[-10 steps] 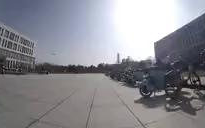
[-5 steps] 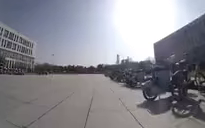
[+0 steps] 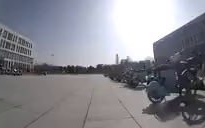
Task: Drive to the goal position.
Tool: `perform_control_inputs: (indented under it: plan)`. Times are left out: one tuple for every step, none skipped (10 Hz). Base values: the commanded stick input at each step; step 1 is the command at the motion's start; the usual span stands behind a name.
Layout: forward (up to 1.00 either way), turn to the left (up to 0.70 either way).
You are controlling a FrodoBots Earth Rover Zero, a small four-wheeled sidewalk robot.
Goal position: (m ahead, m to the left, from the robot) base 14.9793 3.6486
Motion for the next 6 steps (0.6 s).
perform_control_inputs:
  plan:
    - [0.5,0.0]
    - [0.5,0.0]
    - [0.5,0.0]
    - [0.5,0.0]
    - [0.5,0.0]
    - [0.5,0.0]
